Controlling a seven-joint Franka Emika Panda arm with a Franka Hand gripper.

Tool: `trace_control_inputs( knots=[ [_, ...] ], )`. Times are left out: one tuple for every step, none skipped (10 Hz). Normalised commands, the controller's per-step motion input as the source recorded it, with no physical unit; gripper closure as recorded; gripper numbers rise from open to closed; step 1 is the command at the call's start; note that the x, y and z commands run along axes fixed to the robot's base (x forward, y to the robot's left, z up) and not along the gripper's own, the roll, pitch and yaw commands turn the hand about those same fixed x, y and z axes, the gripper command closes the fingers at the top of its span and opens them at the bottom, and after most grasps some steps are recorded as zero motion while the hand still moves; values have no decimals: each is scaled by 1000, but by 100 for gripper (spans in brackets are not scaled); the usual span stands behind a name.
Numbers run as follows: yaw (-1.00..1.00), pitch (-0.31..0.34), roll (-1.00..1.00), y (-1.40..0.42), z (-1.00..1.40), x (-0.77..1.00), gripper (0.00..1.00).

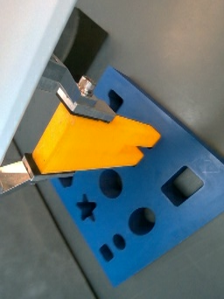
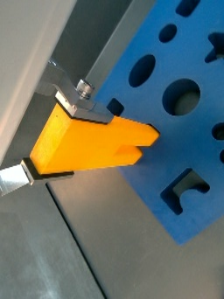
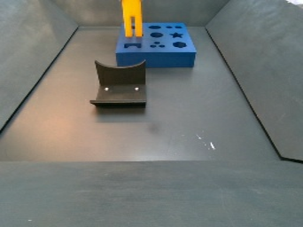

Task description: Insert the double-square object.

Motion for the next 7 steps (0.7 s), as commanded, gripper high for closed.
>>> trace_control_inputs(
  knots=[
    [0,-131,124,0,-606,0,100],
    [-29,-136,156,0,-651,-80,100],
    [-37,-150,154,0,-700,-149,100],
    [0,-101,129,0,-534,-71,100],
    [0,0,7,0,0,0,100],
    [0,0,17,0,0,0,100],
    [0,0,0,0,0,0,100]
  ],
)
